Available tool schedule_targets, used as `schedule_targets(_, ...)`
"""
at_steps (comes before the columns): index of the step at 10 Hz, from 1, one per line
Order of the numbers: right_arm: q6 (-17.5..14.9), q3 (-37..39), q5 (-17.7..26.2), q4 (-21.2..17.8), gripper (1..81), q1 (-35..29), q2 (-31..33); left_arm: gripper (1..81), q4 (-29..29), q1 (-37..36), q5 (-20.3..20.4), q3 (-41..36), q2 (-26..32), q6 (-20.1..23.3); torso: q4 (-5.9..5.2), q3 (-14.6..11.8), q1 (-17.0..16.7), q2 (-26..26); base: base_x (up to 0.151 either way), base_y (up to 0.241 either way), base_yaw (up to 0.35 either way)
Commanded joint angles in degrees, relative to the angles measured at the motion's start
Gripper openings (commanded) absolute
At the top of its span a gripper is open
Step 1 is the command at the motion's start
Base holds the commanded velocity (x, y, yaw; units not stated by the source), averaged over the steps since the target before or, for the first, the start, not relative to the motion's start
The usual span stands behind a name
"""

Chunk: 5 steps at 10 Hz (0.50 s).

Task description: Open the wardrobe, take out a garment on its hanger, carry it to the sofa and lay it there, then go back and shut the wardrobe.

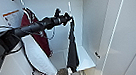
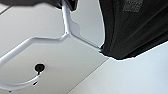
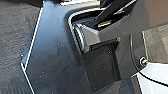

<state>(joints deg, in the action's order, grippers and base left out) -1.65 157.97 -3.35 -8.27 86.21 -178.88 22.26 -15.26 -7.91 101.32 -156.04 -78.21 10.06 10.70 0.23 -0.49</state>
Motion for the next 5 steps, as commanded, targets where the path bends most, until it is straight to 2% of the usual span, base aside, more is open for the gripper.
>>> schedule_targets(1,-0.11,-0.39,3.88,-0.35,81.1,-1.17,-0.45,1.0,1.12,-11.50,1.67,-0.59,-0.51,0.26,0.00,0.00,0.00,0.00,-0.136,0.000,0.000)
schedule_targets(5,-0.11,-0.38,3.79,-0.35,81.1,-1.17,-0.45,1.0,1.12,-11.50,1.67,-2.35,-0.07,0.34,0.00,0.00,-0.02,0.00,-0.139,0.000,0.000)
